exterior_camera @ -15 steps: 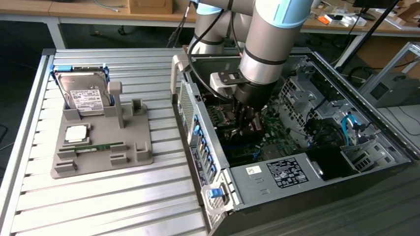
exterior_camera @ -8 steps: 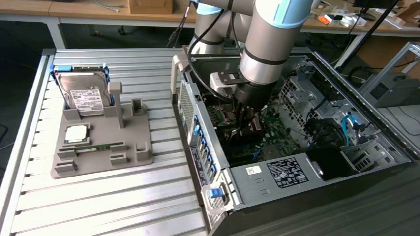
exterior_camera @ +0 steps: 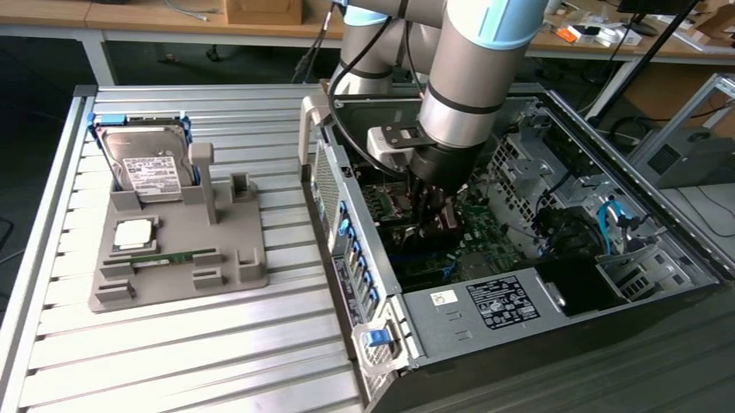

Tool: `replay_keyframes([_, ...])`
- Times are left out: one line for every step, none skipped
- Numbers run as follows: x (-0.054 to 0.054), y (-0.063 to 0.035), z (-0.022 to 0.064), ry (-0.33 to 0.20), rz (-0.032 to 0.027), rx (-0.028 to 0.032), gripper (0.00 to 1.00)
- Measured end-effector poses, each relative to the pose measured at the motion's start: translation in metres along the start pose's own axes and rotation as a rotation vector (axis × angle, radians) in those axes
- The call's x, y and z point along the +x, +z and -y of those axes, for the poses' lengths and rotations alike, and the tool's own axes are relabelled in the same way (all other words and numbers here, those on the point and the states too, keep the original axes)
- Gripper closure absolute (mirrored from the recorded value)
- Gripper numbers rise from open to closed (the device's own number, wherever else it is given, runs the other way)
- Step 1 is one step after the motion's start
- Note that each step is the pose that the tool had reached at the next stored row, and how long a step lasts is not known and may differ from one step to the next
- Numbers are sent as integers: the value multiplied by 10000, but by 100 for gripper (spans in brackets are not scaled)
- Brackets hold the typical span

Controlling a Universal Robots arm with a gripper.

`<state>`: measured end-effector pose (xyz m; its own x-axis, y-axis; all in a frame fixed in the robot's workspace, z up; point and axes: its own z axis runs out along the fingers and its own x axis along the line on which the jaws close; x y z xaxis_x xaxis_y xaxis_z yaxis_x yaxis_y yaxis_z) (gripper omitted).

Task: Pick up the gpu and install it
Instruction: 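Insert the gpu into the slot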

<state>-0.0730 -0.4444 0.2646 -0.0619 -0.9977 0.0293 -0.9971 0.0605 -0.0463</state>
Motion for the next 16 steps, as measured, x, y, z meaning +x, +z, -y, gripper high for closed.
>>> replay_keyframes([0, 0, 0, 0, -1, 0, 73])
replay_keyframes([0, 0, 0, 0, -1, 0, 73])
replay_keyframes([0, 0, 0, -1, -1, 0, 73])
replay_keyframes([0, 0, 0, 0, -1, 0, 73])
replay_keyframes([0, 1, 0, 0, -1, 0, 73])
replay_keyframes([0, 1, 0, 0, 0, 0, 73])
replay_keyframes([0, 1, 0, 0, -1, 0, 73])
replay_keyframes([0, 1, 0, -1, 0, 0, 73])
replay_keyframes([0, 1, 0, -1, 0, 0, 73])
replay_keyframes([0, 7, 0, 0, 2, 1, 73])
replay_keyframes([0, 14, 0, -1, 0, 0, 73])
replay_keyframes([0, 23, -1, -1, -6, -3, 73])
replay_keyframes([-2, 28, -1, -1, -6, -3, 73])
replay_keyframes([-4, 31, -1, -2, -6, -2, 73])
replay_keyframes([-4, 33, -1, -2, -5, -2, 73])
replay_keyframes([-4, 35, -2, -1, -1, 0, 73])
